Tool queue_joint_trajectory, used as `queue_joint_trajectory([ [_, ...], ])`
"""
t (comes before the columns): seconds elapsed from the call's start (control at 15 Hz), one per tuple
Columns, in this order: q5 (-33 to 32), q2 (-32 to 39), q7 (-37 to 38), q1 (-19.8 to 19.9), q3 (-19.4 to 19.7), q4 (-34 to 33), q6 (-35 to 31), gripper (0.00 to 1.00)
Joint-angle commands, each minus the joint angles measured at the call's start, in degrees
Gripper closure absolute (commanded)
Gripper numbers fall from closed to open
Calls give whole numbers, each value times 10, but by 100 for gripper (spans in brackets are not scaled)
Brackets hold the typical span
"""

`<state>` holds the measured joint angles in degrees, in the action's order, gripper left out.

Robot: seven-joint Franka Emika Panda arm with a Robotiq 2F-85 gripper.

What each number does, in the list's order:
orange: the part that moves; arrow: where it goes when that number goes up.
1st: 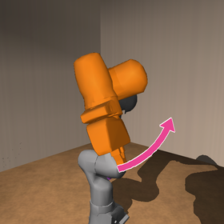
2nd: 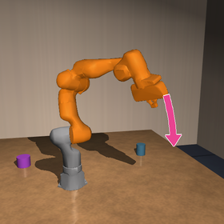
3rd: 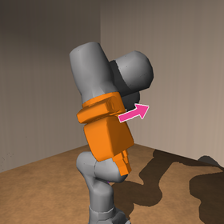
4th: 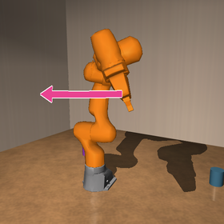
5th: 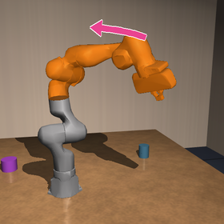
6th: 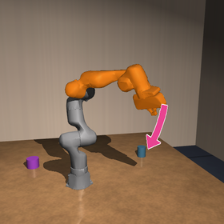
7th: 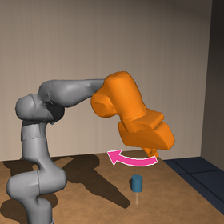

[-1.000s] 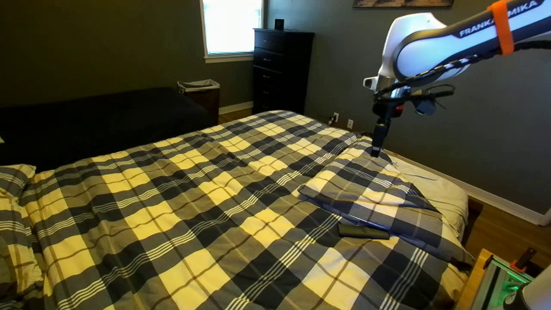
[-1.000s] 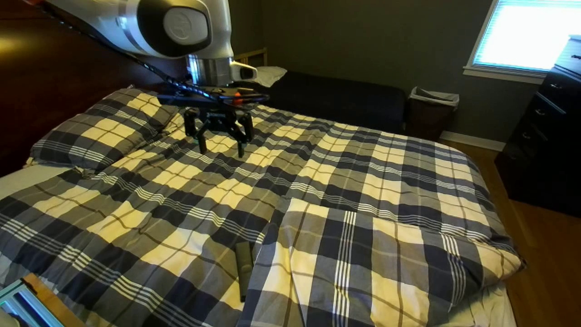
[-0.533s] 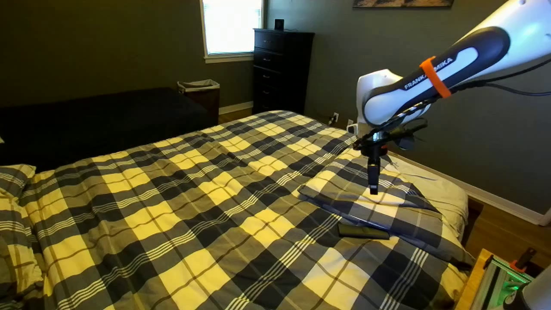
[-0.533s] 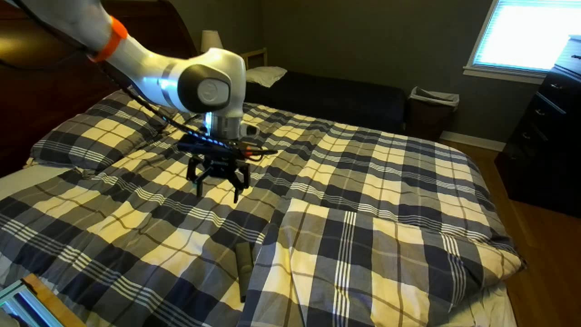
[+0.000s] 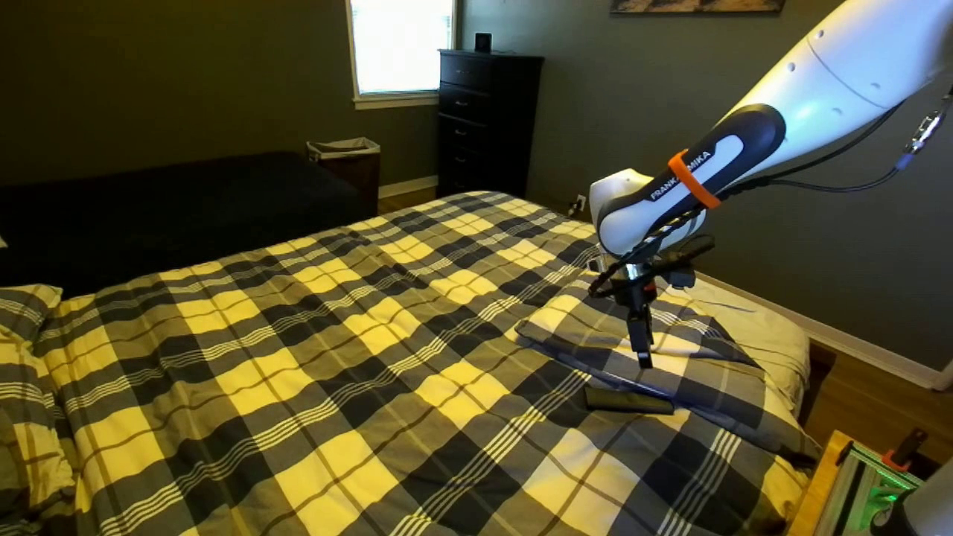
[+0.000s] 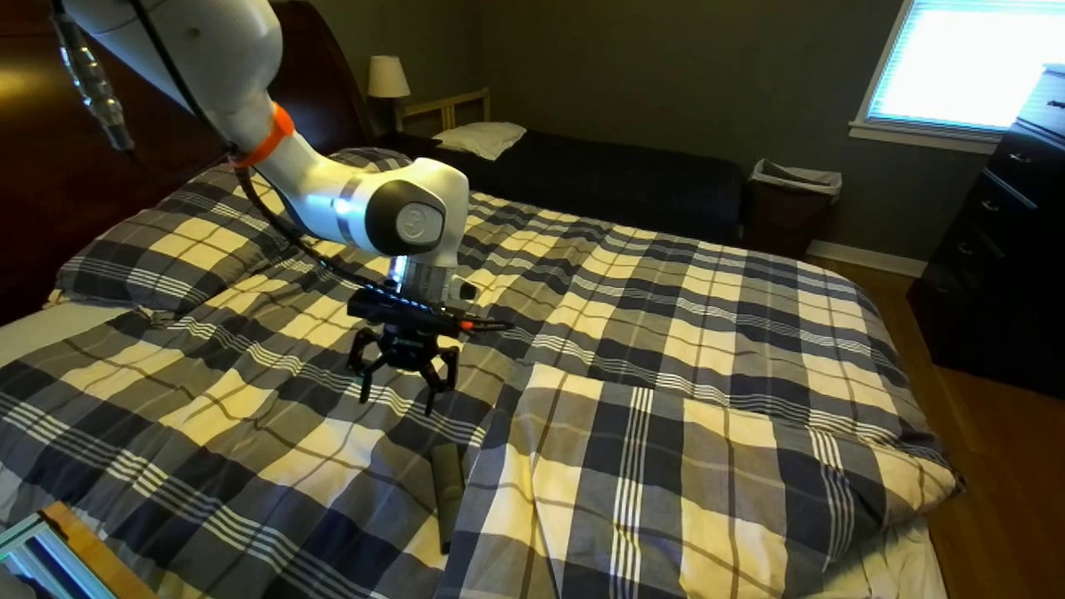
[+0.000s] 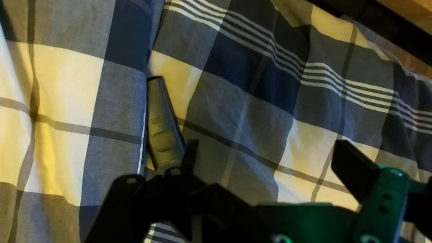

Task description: Move the black remote to the right and then cover it with the duvet

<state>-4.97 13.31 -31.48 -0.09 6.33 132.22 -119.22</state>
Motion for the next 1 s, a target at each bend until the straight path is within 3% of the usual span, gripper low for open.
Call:
queue_joint_trajectory([
  [0.0, -5, -1, 4, 22, -22, -2, 3, 0],
  [0.4, -28, 36, 17, 26, -33, -6, -19, 0],
  [0.93, -141, 85, 80, 22, -34, 18, -179, 0],
])
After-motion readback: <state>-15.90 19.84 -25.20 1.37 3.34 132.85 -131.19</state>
